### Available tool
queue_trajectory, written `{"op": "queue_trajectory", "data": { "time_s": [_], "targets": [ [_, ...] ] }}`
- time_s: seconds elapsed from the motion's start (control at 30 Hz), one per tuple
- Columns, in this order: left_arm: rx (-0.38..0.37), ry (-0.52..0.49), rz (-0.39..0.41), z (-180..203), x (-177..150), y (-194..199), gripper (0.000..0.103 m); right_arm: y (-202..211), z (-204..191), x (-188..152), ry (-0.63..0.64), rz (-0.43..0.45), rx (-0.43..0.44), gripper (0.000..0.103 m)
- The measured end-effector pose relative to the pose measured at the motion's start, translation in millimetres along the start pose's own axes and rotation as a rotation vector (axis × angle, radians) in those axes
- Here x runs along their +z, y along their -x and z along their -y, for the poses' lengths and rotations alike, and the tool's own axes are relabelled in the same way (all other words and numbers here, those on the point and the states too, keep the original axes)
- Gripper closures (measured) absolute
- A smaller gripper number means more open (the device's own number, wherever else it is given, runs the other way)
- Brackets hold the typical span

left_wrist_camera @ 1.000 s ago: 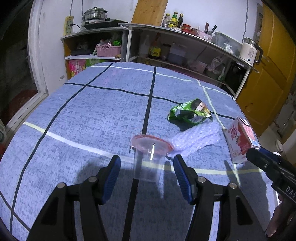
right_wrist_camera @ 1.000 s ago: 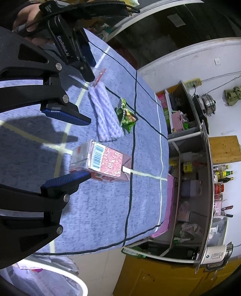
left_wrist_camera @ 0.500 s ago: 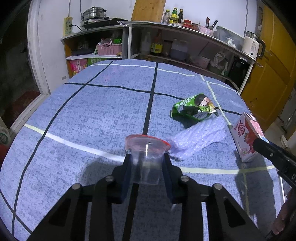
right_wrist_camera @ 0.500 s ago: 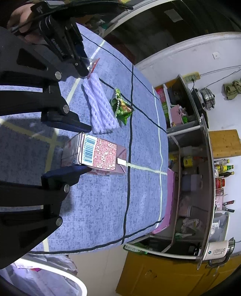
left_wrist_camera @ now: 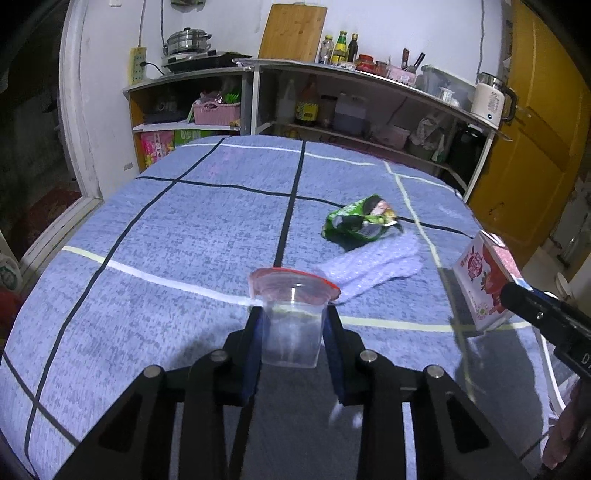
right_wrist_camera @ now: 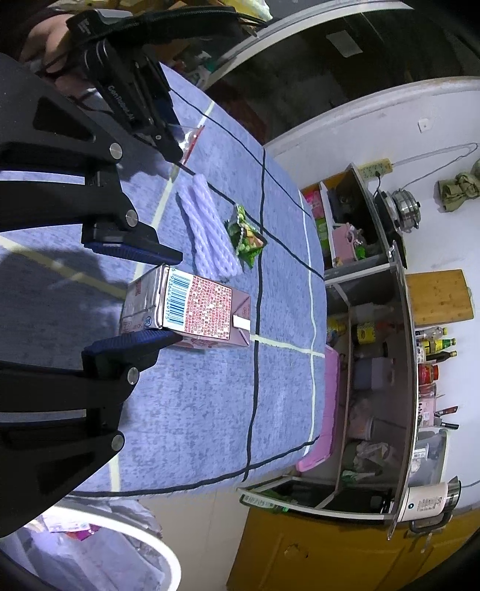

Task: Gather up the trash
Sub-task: 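Carry the pink milk carton and clear cup over the bin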

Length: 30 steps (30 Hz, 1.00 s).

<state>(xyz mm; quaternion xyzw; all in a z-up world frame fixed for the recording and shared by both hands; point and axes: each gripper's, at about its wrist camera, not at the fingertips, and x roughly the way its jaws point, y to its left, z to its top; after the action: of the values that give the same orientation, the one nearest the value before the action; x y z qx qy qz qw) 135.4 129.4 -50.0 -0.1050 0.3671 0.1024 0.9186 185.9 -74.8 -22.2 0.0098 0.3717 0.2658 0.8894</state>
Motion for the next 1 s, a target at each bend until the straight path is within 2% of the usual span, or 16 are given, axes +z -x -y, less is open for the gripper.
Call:
{"op": "queue_trajectory", "data": {
  "time_s": [0.33, 0.77, 1.0],
  "targets": [
    [-0.071, -0.031, 0.032, 25.0, -10.3, 30.9, 0.070, 37.4, 6.6, -19.8, -0.010, 0.022, 0.007, 0.067],
    [-0.174, -0.117, 0.046, 85.5, -23.8, 59.9, 0.070, 90.6, 29.7, -42.3, -0.040, 0.067, -0.034, 0.067],
    [-0.231, -0.185, 0.039, 127.5, -30.1, 66.2, 0.070, 116.4, 56.0, -56.8, -0.077, 0.089, -0.071, 0.067]
  ]
}}
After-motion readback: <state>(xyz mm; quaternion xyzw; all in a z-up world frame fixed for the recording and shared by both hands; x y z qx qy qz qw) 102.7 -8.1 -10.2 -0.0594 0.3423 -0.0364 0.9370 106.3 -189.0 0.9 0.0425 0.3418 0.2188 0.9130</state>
